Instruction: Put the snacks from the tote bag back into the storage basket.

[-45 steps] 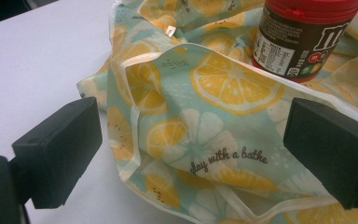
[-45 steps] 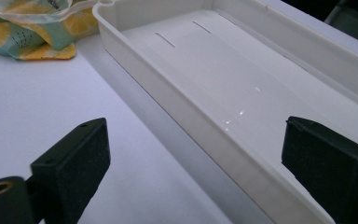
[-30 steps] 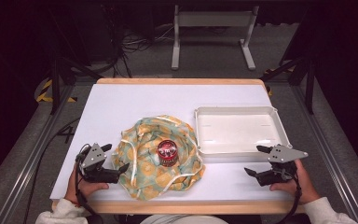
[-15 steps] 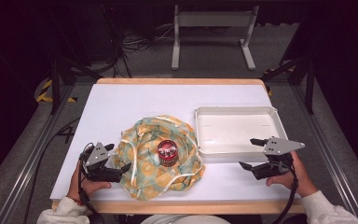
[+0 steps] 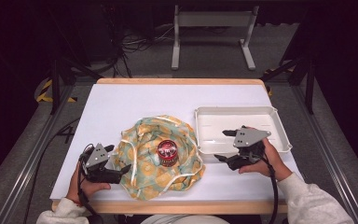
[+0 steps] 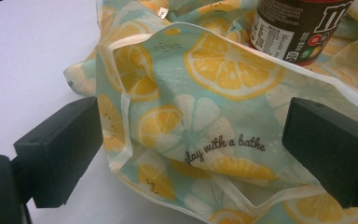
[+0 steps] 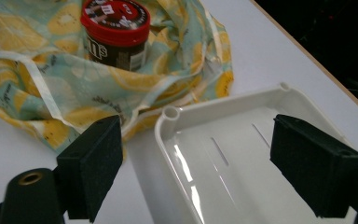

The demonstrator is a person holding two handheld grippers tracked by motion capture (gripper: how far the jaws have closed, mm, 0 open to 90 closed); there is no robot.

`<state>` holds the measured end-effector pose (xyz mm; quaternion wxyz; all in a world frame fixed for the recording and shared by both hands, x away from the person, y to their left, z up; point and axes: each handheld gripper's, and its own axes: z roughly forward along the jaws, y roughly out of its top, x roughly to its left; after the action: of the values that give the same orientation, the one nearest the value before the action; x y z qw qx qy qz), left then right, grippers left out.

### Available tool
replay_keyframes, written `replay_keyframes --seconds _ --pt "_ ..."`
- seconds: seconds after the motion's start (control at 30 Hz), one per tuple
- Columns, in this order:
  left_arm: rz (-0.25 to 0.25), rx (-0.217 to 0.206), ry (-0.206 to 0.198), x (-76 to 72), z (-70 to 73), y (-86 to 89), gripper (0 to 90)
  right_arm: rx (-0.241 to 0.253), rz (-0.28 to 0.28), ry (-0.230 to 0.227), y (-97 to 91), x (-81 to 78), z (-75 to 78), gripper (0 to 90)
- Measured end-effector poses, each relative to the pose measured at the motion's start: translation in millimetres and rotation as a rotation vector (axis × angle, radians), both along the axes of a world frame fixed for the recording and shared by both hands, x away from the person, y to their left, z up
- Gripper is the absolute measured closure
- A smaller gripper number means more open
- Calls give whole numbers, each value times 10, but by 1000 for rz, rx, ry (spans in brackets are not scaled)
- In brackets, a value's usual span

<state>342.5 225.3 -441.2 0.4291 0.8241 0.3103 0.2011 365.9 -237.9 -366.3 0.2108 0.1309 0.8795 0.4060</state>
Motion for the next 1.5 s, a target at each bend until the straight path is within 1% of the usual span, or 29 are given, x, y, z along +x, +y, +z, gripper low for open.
replay_keyframes --seconds 0.07,0.1,0.13,0.17,0.23,0.27,0.3,0.33,0.37,0.4,0.43,0.47,0.6,0.63,0.67,0.8,0.9,0.97,1.0,1.13,1.27,1.33,1.43,1.5 --pt "-1 0 0 1 0 2 56 -7 8 -5 33 11 5 173" --pt "0 2 0 1 0 2 56 -18 12 -10 78 26 11 172" --pt "-2 -1 0 0 0 3 56 -31 37 9 176 73 16 172" --pt "-2 -1 0 0 0 3 57 -31 37 9 176 73 16 172" --pt "-4 1 1 2 -1 0 57 -53 52 10 276 107 15 168" --pt "-4 0 1 0 -1 -2 57 -68 81 23 382 131 15 165" --pt "-4 0 1 0 -1 -2 57 -77 91 22 434 138 17 165" --pt "-4 0 2 0 -1 -2 57 -77 91 22 434 138 17 165" --pt "-7 -1 2 1 -2 2 57 -97 113 22 535 154 22 164" --pt "-7 -1 2 1 -2 2 57 -97 113 22 535 154 22 164" --pt "-7 -1 4 -2 -3 1 57 -117 132 18 626 173 34 162" --pt "-7 -1 4 -2 -3 1 57 -117 132 18 626 173 34 162" --pt "-12 0 4 -5 -3 6 57 -137 168 32 779 213 56 162" --pt "-12 -1 1 -9 -3 6 58 -152 175 38 846 238 54 162" --pt "-12 -1 1 -9 -3 6 58 -152 175 38 846 238 54 162" --pt "-10 -1 4 -11 -3 11 58 -182 203 61 1003 286 43 158" --pt "-9 -3 4 -13 -3 9 58 -190 211 69 1060 302 41 157" --pt "-9 -2 4 -13 -3 10 58 -203 217 96 1127 326 33 157" --pt "-12 -2 2 -11 -3 10 58 -217 216 101 1160 334 27 153" --pt "-13 -3 4 -14 -3 14 58 -242 241 128 1278 343 9 151" --pt "-22 -6 2 -18 -4 14 58 -250 250 141 1354 372 0 146" --pt "-23 -5 2 -17 -5 12 58 -242 256 163 1390 397 -1 146" --pt "-25 -7 1 -18 -6 15 58 -250 266 173 1446 407 -10 146" --pt "-25 -6 0 -16 -6 18 58 -265 265 172 1489 415 -16 146"
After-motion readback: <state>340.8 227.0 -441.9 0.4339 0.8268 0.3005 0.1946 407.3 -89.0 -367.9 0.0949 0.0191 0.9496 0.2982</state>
